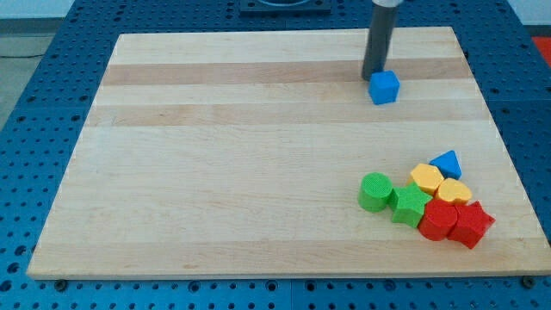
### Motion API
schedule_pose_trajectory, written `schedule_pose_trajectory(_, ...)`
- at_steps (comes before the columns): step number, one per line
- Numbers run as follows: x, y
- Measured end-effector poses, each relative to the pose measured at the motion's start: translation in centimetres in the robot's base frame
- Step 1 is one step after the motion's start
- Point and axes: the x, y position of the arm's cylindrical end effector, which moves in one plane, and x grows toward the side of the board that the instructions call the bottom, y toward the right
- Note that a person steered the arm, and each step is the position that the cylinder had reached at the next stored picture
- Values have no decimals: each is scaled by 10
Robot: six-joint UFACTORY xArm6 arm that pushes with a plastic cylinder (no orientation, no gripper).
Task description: Place the blue cube to the top right of the green circle
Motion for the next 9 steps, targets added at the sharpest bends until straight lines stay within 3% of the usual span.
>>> schedule_pose_trajectory(6,72,69)
schedule_pose_trajectory(9,98,36)
